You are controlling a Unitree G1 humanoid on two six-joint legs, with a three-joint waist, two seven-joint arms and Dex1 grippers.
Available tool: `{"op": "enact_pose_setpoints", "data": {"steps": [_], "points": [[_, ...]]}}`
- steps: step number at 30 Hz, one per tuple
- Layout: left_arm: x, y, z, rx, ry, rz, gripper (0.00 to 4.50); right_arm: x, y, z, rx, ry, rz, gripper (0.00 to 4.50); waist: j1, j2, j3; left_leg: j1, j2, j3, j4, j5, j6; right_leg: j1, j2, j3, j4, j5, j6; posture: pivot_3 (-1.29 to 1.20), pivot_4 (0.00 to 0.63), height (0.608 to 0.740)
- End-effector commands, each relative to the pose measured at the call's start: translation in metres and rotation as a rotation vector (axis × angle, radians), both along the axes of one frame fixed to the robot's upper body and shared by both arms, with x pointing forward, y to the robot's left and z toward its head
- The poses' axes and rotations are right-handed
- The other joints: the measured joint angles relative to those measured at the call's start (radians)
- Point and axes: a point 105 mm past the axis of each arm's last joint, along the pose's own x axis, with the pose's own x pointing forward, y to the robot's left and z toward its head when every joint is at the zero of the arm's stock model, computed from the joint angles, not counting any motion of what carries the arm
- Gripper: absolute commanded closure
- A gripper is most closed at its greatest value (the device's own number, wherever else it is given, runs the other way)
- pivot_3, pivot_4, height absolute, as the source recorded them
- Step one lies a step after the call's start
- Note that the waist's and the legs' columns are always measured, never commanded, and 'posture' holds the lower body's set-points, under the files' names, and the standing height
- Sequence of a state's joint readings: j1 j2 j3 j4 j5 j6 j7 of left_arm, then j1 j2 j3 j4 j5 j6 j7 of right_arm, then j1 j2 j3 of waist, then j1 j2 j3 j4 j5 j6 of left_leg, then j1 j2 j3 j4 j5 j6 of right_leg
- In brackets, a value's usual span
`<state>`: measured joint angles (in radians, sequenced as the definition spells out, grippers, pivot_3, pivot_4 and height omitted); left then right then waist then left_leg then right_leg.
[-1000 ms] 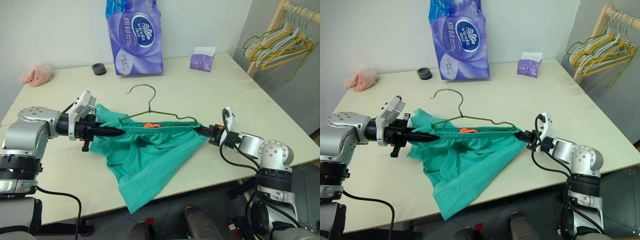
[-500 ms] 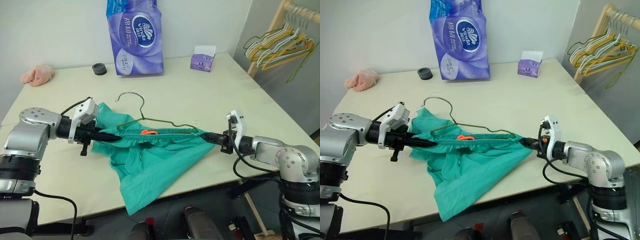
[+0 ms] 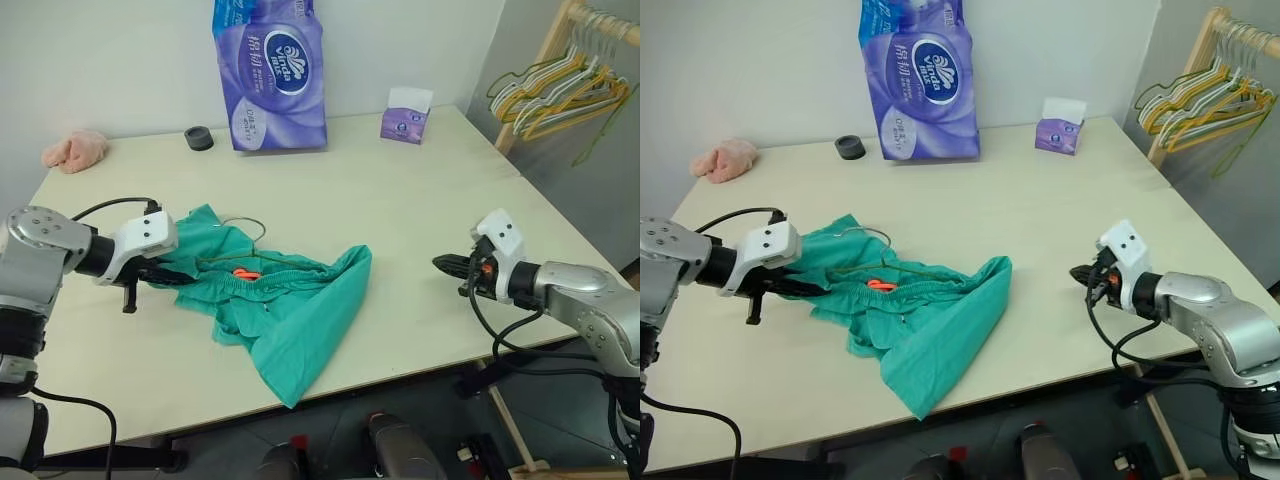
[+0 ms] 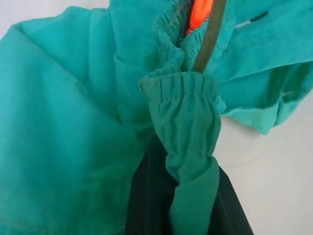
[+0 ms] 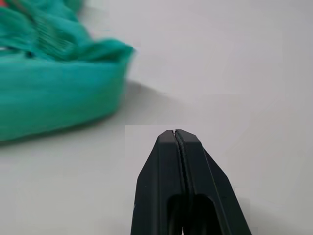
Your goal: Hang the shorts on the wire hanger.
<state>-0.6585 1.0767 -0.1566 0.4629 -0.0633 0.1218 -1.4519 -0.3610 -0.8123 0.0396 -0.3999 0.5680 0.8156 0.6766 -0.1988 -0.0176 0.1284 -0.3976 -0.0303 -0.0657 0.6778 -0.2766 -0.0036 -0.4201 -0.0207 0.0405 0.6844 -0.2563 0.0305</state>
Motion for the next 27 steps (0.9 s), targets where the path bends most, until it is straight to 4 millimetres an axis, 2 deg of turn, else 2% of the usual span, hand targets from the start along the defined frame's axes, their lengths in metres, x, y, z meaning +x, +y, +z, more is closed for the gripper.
{"op": "enact_pose_setpoints", "data": {"steps": [1, 5, 8, 12, 14, 19, 24, 27], "points": [[0.006, -0.003, 0.011, 0.007, -0.052, -0.008, 4.50, -0.010, 0.012, 0.011, -0.006, -0.046, 0.088, 4.46, 0.002, 0.000, 0.000, 0.000, 0.000, 0.000, 0.000, 0.000, 0.000, 0.000, 0.000, 0.000, -0.001, 0.000, 0.000, -0.23, 0.101, 0.740], [0.007, -0.011, 0.007, -0.019, -0.040, -0.035, 4.50, -0.013, 0.029, 0.009, 0.010, -0.057, 0.140, 4.46, 0.003, 0.000, 0.000, 0.000, 0.000, 0.000, 0.000, 0.000, 0.000, 0.000, 0.000, 0.000, -0.001, 0.000, 0.000, -0.23, 0.100, 0.740], [0.007, -0.013, 0.006, -0.020, -0.037, -0.041, 4.50, -0.004, 0.034, 0.005, -0.062, -0.125, 0.124, 3.92, 0.002, 0.000, 0.000, 0.000, 0.000, 0.000, 0.000, 0.000, 0.000, 0.000, 0.000, 0.000, -0.001, 0.000, 0.000, -0.23, 0.101, 0.740], [0.007, -0.018, 0.007, -0.061, -0.037, -0.047, 4.50, 0.007, 0.050, 0.005, -0.145, -0.221, 0.140, 2.60, 0.002, 0.000, 0.000, 0.000, 0.000, 0.000, 0.000, 0.000, 0.000, 0.000, 0.000, 0.000, -0.001, 0.000, 0.000, -0.24, 0.103, 0.740], [0.007, -0.020, 0.008, -0.071, -0.039, -0.056, 4.50, 0.006, 0.061, -0.001, -0.178, -0.210, 0.193, 1.90, 0.002, 0.000, 0.000, 0.000, 0.000, 0.000, 0.000, 0.000, 0.000, 0.000, 0.000, 0.000, 0.000, 0.000, 0.000, -0.23, 0.103, 0.740], [0.005, -0.029, 0.008, -0.112, -0.028, -0.080, 4.50, 0.012, 0.084, -0.012, -0.213, -0.184, 0.279, 1.90, 0.002, 0.000, 0.000, 0.000, 0.000, 0.000, 0.001, 0.000, 0.000, 0.000, 0.000, 0.000, -0.001, 0.001, 0.000, -0.23, 0.100, 0.740], [0.002, -0.035, 0.010, -0.143, -0.021, -0.097, 4.50, 0.033, 0.098, -0.021, -0.301, -0.203, 0.325, 1.90, 0.001, 0.000, 0.000, 0.000, 0.000, -0.001, 0.001, 0.000, 0.000, 0.000, -0.001, 0.000, 0.000, 0.001, 0.000, -0.22, 0.096, 0.740], [0.000, -0.037, 0.011, -0.164, -0.018, -0.103, 4.50, 0.044, 0.107, -0.020, -0.305, -0.206, 0.332, 1.90, -0.001, 0.000, 0.000, 0.000, 0.000, -0.001, 0.001, 0.000, 0.000, -0.001, -0.001, 0.000, 0.000, 0.001, 0.000, -0.21, 0.094, 0.740]]}}
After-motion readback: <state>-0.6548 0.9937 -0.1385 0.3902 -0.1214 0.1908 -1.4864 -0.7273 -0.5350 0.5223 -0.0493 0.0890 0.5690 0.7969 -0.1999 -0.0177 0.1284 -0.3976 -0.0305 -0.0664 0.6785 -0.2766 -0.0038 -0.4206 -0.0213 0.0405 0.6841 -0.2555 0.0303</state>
